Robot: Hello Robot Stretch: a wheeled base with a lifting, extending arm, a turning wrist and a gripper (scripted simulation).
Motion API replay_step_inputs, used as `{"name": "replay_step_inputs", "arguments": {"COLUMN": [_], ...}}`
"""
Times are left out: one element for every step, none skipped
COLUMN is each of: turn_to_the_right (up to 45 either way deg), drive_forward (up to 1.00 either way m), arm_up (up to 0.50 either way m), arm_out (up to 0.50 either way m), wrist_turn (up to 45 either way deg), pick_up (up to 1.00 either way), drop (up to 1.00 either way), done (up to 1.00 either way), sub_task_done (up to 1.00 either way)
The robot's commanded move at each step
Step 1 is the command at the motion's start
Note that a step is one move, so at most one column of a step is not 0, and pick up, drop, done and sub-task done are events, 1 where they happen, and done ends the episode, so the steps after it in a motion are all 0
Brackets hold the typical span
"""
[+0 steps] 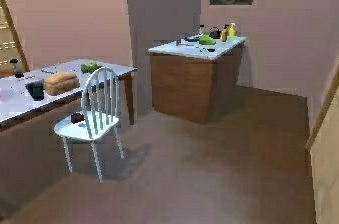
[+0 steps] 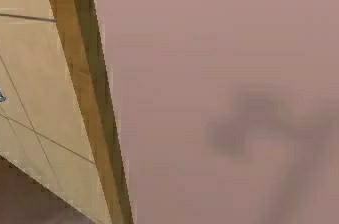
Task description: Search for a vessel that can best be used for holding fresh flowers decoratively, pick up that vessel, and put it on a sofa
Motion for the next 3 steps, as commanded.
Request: {"name": "replay_step_inputs", "arguments": {"turn_to_the_right": [24.0, 0.0, 0.0], "drive_forward": [0.00, 1.00, 1.00], "arm_up": [0.00, 0.00, 0.00], "arm_out": [0.00, 0.00, 0.00], "wrist_turn": [0.0, 0.0, 0.0], "pick_up": [0.00, 0.00, 0.00], "drop": [0.00, 0.00, 0.00], "done": [0.00, 0.00, 0.00], "sub_task_done": [0.00, 0.00, 0.00]}}
